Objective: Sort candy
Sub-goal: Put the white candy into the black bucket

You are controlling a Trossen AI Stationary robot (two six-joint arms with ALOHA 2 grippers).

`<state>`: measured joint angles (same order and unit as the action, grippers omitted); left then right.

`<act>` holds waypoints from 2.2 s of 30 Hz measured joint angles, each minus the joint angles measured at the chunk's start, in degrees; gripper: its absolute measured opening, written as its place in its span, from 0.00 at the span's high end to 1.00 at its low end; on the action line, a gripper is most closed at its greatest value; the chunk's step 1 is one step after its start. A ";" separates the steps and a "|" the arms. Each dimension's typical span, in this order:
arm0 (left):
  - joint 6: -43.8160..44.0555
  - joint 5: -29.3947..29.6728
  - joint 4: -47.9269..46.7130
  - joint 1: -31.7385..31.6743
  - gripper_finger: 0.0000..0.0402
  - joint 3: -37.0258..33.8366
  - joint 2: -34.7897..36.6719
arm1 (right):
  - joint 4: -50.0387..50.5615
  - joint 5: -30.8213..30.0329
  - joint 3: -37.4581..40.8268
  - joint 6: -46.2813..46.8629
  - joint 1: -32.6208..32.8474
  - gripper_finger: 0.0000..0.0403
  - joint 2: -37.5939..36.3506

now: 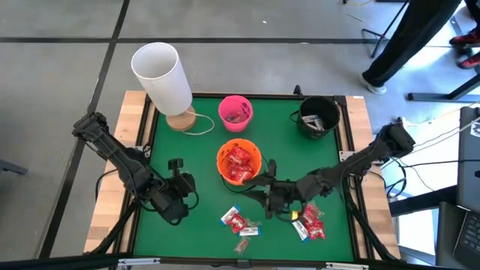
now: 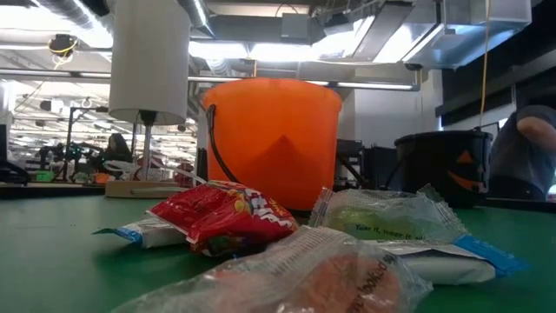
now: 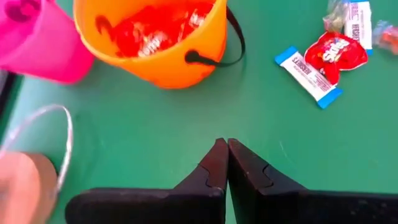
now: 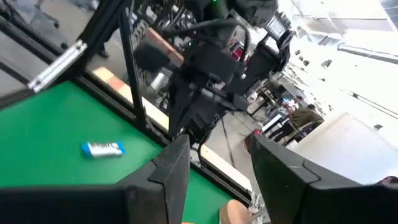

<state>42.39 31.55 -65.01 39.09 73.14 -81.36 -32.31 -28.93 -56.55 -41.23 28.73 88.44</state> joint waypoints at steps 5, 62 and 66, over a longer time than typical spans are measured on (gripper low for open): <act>7.98 -6.59 -1.85 -0.03 0.99 -1.88 0.02 | -0.76 -0.48 -0.67 -0.24 -0.28 0.59 1.18; -12.93 -26.99 23.61 7.99 0.90 -22.57 -14.35 | -0.64 -1.55 -2.78 -0.43 0.09 0.59 1.18; -10.17 -25.19 17.96 6.36 0.98 -20.71 -13.28 | -1.19 -1.83 -2.78 -1.08 0.09 0.59 1.18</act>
<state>32.22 6.36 -47.05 45.45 52.43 -94.64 -33.50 -30.75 -59.33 -42.31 28.82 89.62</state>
